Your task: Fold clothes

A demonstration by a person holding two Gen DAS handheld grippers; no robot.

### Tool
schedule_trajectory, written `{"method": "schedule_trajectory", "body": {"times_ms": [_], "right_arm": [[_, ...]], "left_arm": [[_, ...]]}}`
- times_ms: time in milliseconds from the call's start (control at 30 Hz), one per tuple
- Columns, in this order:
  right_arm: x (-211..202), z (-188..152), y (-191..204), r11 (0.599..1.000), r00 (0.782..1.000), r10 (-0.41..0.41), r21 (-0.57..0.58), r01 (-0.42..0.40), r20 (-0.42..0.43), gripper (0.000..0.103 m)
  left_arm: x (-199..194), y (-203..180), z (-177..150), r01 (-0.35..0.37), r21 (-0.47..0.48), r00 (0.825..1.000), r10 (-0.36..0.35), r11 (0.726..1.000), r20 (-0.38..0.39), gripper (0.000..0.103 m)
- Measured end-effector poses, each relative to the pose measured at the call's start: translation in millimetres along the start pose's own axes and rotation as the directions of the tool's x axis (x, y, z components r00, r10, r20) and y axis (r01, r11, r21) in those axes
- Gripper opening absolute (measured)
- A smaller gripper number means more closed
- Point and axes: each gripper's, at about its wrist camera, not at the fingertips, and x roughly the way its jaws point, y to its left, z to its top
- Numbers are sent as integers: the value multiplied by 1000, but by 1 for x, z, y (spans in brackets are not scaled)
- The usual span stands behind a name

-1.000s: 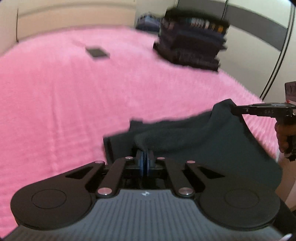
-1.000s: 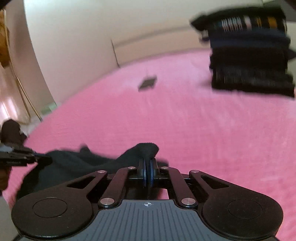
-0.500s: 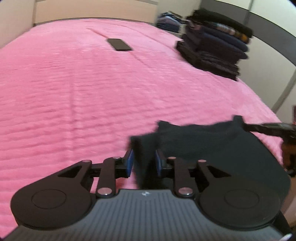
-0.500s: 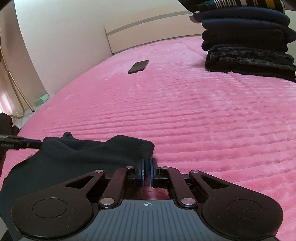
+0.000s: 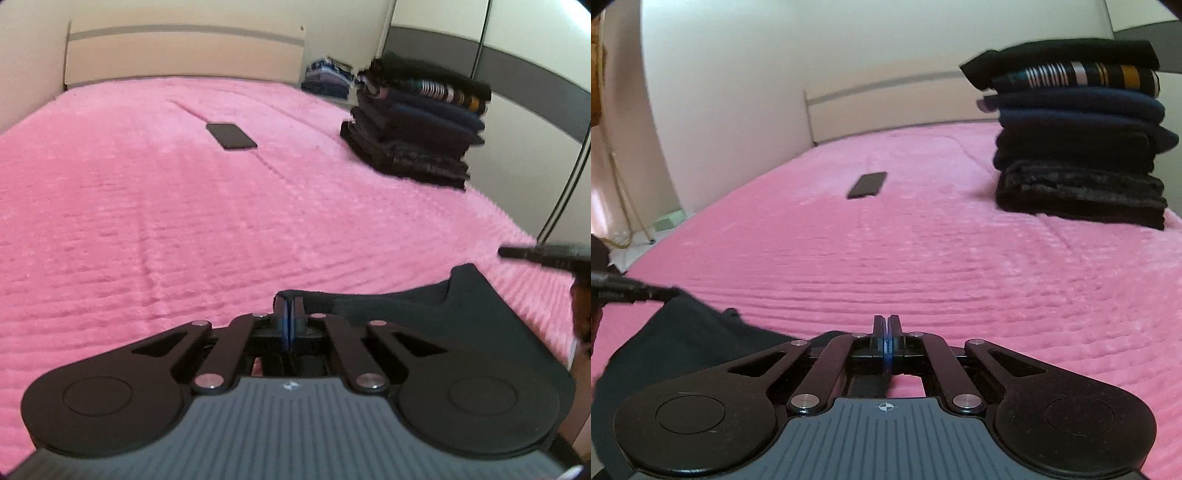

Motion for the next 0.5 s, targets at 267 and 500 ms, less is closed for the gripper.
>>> {"method": "schedule_trajectory", "body": {"times_ms": [267, 500], "right_arm": [[8, -18, -2, 999, 997, 33, 17, -32, -65, 0], [9, -15, -5, 994, 998, 49, 95, -46, -31, 16]], "left_arm": [[33, 15, -16, -21, -21, 996, 19, 1000, -85, 1], [11, 27, -8, -29, -101, 999, 26, 994, -34, 4]]}}
